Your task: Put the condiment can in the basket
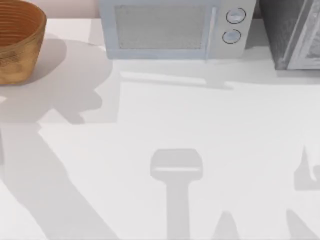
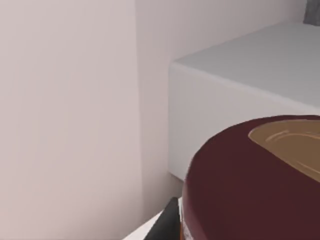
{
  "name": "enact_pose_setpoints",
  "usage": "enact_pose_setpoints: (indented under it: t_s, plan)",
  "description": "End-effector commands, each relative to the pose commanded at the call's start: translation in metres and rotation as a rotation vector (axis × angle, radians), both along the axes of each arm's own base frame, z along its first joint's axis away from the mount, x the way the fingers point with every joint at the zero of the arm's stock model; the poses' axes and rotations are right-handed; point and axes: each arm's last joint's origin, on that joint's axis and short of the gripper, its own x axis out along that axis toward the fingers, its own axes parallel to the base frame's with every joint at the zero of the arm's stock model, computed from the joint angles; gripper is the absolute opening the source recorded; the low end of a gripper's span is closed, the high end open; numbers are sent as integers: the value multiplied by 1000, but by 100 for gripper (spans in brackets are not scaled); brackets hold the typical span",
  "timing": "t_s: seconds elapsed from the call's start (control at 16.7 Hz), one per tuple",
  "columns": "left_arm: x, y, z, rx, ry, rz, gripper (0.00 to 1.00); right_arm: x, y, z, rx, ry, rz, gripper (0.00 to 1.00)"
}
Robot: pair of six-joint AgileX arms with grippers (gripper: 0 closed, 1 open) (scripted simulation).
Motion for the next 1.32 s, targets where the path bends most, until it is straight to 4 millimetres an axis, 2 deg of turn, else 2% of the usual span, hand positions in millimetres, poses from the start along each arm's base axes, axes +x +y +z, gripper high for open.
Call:
enact_pose_setpoints:
  t_s: [0.3, 0.78, 1.02, 1.32]
  plan:
    - [3, -3, -4, -1, 6, -2, 0, 0, 0, 0, 0, 0, 0, 100]
    - [40, -41, -27, 1, -2, 0, 0, 0, 0, 0, 0, 0, 0, 100]
    - [41, -42, -28, 0, 0, 0, 0, 0, 0, 0, 0, 0, 0, 100]
    - [41, -42, -28, 0, 0, 0, 38, 0, 0, 0, 0, 0, 0, 100]
